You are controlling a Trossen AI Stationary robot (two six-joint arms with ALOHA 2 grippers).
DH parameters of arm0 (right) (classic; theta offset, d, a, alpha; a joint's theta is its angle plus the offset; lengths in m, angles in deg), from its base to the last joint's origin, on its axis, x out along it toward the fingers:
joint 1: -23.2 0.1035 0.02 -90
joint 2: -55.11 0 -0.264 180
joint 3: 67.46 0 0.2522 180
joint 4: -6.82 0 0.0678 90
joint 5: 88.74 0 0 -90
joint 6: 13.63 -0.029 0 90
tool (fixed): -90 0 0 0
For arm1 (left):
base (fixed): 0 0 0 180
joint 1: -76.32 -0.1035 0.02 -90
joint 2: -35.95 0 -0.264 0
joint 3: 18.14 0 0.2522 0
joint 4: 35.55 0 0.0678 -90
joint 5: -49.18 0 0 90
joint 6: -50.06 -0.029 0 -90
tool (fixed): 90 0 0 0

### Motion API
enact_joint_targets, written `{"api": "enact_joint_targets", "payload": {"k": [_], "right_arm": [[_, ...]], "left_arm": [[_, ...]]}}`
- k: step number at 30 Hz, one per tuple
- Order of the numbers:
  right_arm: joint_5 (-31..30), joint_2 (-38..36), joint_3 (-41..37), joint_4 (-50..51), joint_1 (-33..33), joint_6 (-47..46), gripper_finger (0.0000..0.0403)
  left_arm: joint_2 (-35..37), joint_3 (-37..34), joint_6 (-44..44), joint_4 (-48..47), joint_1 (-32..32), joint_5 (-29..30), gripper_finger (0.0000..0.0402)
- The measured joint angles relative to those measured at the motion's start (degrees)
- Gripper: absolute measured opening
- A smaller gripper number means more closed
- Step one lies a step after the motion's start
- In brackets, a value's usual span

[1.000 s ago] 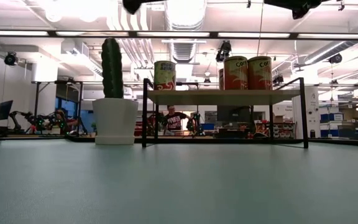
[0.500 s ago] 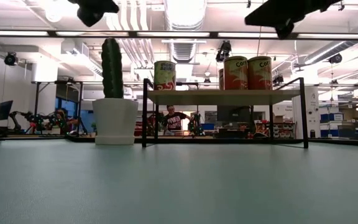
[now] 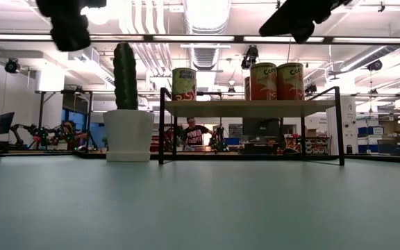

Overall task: Pick and place cans onto a shelf
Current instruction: Put the canned peas on the shelf

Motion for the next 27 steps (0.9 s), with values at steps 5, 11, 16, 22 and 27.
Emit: {"api": "enact_joint_targets", "payload": {"k": [5, 11, 16, 22, 27], "right_arm": [[-6.7, 0.4, 1.5, -2.0, 1.8, 7.7, 0.0013], [-7.4, -2.4, 2.7, -7.8, 3.3, 19.0, 0.0013], [-6.7, -4.7, -0.2, -18.1, 4.6, 28.7, 0.0013], [-6.4, -5.5, -1.2, -19.6, 4.8, 31.5, 0.0013], [-5.2, -5.5, -1.3, -19.4, 4.9, 31.8, 0.0013]], "left_arm": [[-3.5, 0.0, 6.4, -6.2, 0.0, -6.6, 0.0], [-6.2, 0.0, 16.3, -14.1, 3.1, -15.5, 0.0], [-6.4, 0.4, 25.9, -14.6, 9.5, -15.7, 0.0], [-6.8, 2.9, 38.3, -13.9, 19.0, -12.7, 0.0], [-7.3, 3.6, 51.7, -11.5, 28.1, -7.8, 0.0]]}}
